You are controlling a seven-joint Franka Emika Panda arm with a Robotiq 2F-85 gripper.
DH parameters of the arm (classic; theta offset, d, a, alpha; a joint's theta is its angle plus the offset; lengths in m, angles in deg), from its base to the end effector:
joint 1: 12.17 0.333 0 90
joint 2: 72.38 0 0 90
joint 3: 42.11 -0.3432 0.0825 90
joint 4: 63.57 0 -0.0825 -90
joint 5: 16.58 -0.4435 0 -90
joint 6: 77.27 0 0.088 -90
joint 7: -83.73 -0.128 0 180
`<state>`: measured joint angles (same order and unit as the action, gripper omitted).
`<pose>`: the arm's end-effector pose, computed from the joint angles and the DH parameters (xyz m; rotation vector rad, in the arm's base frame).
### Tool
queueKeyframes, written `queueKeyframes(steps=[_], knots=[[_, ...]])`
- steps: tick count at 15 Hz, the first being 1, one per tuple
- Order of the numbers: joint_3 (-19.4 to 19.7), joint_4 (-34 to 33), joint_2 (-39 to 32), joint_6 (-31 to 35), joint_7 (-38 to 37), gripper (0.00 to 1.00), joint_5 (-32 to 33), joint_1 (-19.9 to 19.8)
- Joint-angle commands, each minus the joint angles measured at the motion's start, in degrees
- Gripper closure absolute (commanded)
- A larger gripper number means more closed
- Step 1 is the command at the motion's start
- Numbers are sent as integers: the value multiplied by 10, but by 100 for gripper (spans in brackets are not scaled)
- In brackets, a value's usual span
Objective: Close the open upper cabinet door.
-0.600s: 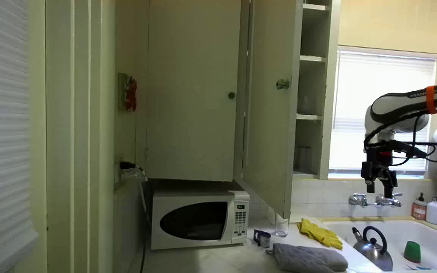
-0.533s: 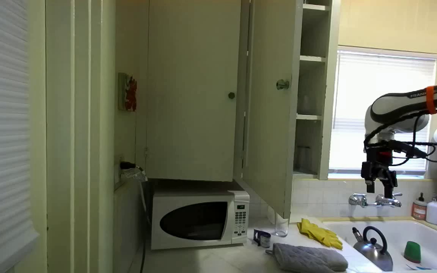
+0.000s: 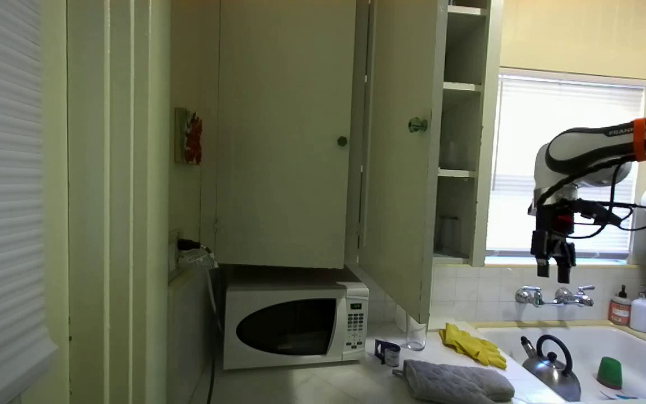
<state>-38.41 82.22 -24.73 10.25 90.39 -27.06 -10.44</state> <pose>0.3162 0.0116 0.5048 -2.8856 -0.1417 0.2487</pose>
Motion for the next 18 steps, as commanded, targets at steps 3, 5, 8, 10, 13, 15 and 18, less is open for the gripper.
queueKeyframes(steps=[3,5,8,10,13,15,18], knots=[[-71,-139,41,-91,21,0,12,58],[-92,-207,35,-131,34,0,18,79],[-129,-310,11,-171,52,0,29,104],[-144,-352,-2,-169,79,0,41,119],[-145,-337,19,-145,72,0,35,119],[-144,-348,9,-145,83,0,39,123],[-151,-364,-7,-130,96,0,49,126]])
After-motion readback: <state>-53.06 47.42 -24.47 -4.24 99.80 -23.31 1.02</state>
